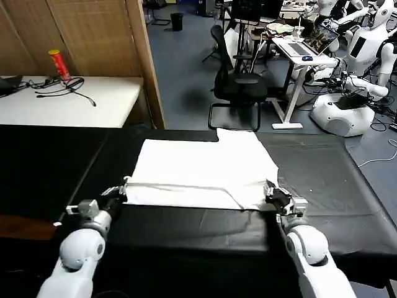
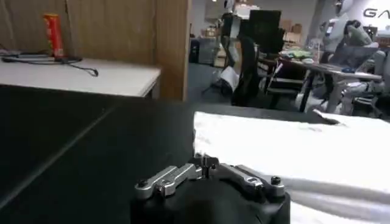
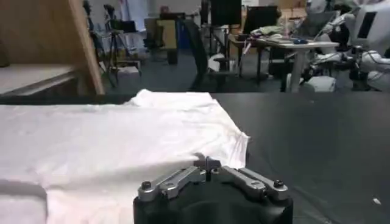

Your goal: Fold and organize the clothes.

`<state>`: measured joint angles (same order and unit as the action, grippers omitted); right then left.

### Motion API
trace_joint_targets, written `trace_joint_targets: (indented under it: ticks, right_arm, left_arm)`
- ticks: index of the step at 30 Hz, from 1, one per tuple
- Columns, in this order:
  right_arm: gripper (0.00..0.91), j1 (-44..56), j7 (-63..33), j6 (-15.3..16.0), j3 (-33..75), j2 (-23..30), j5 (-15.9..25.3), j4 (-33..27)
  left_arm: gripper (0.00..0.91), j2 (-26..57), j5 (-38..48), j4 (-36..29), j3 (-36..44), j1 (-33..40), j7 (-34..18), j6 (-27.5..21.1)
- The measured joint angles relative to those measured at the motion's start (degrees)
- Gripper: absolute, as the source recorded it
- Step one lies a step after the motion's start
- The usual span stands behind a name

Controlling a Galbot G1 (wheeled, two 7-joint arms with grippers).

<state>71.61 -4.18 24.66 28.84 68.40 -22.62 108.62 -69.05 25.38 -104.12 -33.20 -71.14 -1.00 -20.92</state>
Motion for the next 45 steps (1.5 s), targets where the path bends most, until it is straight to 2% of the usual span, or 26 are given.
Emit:
trace_joint_targets:
  ticks: [5, 11, 12, 14, 15, 17, 18, 19, 20, 21, 23, 24, 26, 32, 45]
  right_arm:
    - [0.878, 5.60, -0.19, 1.68, 2.76, -2.06, 0.15, 6.02]
    - [0.878, 10.22, 0.04, 2.40, 4.43, -2.45, 0.23, 7.72]
    - [0.770, 10.71, 0.10, 2.49, 4.36, -2.31, 0.25, 7.90]
    - [0.761, 11.33, 0.19, 2.54, 4.25, -2.13, 0.48, 8.08]
    - [0.712, 11.47, 0.23, 2.55, 4.07, -2.03, 0.66, 8.14]
    - [0.653, 11.58, 0.25, 2.57, 3.81, -1.89, 0.97, 8.14]
    - [0.546, 11.54, 0.27, 2.57, 3.63, -1.85, 1.21, 8.08]
    - [0.527, 11.50, 0.29, 2.56, 3.46, -1.84, 1.36, 7.85]
    - [0.488, 11.50, 0.32, 2.57, 3.24, -1.79, 1.40, 7.68]
    - [0.458, 11.48, 0.34, 2.63, 3.05, -1.72, 1.40, 7.56]
    - [0.332, 11.50, 0.34, 2.76, 2.83, -1.61, 1.36, 7.38]
    - [0.185, 11.58, 0.34, 2.85, 2.77, -1.59, 1.22, 7.36]
    - [0.098, 11.86, 0.19, 2.98, 2.74, -1.60, 1.07, 7.43]
    - [0.010, 13.52, -1.85, 4.64, 3.59, -2.29, -0.27, 9.26]
    - [0.010, 23.35, -5.11, 13.69, 6.85, -3.85, -0.44, 20.17]
  left_arm:
    - [0.878, 1.02, 0.14, -1.34, -0.43, -1.89, 0.27, -1.11]
    - [0.878, 2.39, 4.58, -4.20, -0.89, -5.37, 1.12, -3.66]
    - [0.878, 2.47, 5.39, -4.60, -0.99, -5.81, 1.12, -3.92]
    - [0.878, 2.60, 6.24, -4.91, -1.15, -6.48, 1.09, -4.38]
    - [0.878, 2.63, 6.49, -4.98, -1.25, -6.72, 1.08, -4.57]
    - [0.663, 2.76, 6.89, -5.01, -1.37, -7.32, 1.10, -4.83]
    - [0.488, 2.79, 7.03, -5.01, -1.39, -7.54, 1.12, -4.96]
    - [0.371, 2.81, 7.04, -5.01, -1.39, -7.72, 1.15, -5.06]
    - [0.156, 2.82, 7.00, -5.00, -1.39, -7.80, 1.15, -5.16]
    - [0.137, 2.82, 6.92, -4.93, -1.39, -7.84, 1.15, -5.23]
    - [0.088, 2.82, 6.56, -4.63, -1.35, -7.87, 1.17, -5.26]
    - [0.010, 2.82, 6.42, -4.49, -1.33, -7.90, 1.18, -5.30]
    - [0.000, 2.88, 6.33, -4.32, -1.32, -8.11, 1.23, -5.47]
    - [0.000, 3.72, 6.33, -5.21, -1.16, -9.36, 1.43, -5.68]
    - [0.000, 6.60, 3.85, -13.50, -3.05, -17.03, -2.03, -9.26]
